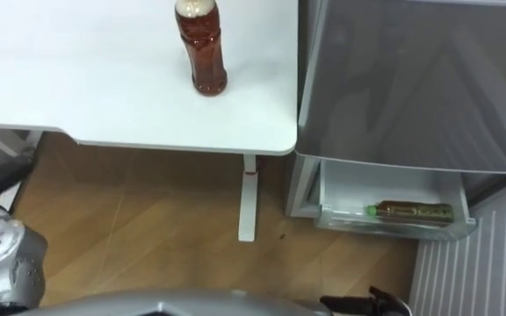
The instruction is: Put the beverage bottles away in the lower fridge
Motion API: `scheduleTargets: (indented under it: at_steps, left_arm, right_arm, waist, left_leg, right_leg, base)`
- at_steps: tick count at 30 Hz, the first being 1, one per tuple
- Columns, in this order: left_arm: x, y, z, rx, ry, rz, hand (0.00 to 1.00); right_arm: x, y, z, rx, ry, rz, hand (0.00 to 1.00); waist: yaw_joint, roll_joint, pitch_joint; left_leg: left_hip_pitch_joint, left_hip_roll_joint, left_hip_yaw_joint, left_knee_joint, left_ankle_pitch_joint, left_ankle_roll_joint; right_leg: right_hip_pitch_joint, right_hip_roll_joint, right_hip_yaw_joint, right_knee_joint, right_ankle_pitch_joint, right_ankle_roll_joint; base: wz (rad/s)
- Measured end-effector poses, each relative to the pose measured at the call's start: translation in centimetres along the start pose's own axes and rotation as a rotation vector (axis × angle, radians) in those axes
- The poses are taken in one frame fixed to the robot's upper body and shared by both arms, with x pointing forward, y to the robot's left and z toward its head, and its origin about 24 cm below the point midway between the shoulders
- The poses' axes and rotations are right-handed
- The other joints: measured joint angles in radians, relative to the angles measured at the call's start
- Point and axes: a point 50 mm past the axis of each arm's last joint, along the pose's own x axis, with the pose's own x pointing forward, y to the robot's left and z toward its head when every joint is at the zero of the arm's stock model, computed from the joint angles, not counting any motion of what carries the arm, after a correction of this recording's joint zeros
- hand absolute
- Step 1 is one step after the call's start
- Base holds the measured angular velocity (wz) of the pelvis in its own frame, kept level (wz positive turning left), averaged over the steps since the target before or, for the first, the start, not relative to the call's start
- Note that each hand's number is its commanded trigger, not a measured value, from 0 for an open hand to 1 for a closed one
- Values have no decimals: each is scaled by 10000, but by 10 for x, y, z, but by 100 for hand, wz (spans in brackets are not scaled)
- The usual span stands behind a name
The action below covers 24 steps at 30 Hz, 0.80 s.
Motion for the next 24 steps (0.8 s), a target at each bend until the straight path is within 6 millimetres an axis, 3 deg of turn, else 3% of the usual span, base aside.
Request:
scheduleTargets:
  at_steps: [6, 13, 18, 24]
  left_arm:
    - [-5, -16, 36, -998, -1456, -1070, 0]
    - [-22, -47, 71, -2021, -2633, -3096, 0]
    - [-31, -69, 77, -2166, -2814, -4552, 0]
    - [-40, -79, 77, -2060, -2868, -5939, 0]
  right_arm:
    - [0, 1, 1, -57, -126, 222, 0]
    - [1, 4, 4, -191, -221, 370, 0]
    - [1, 6, 6, -297, -298, 518, 0]
    - [1, 7, 6, -296, -312, 649, 0]
  waist:
    - [-270, 17, 98]
    - [-475, -41, 111]
    - [-489, -81, 112]
    - [-678, -96, 105]
  left_leg:
    - [-12, -7, 13, -23, -11, -13]
    - [33, -6, 20, -22, -11, -14]
    - [94, -3, 67, -100, -9, -14]
    - [62, 22, 105, -87, -16, -24]
  right_leg:
    - [101, 13, -17, -102, 0, 0]
    - [108, 14, 3, -103, 0, 0]
    - [69, 25, 86, -121, 0, 1]
    - [13, 52, 183, -116, 3, -5]
  base:
    - [1]
    - [0]
    - [-5]
    - [-4]
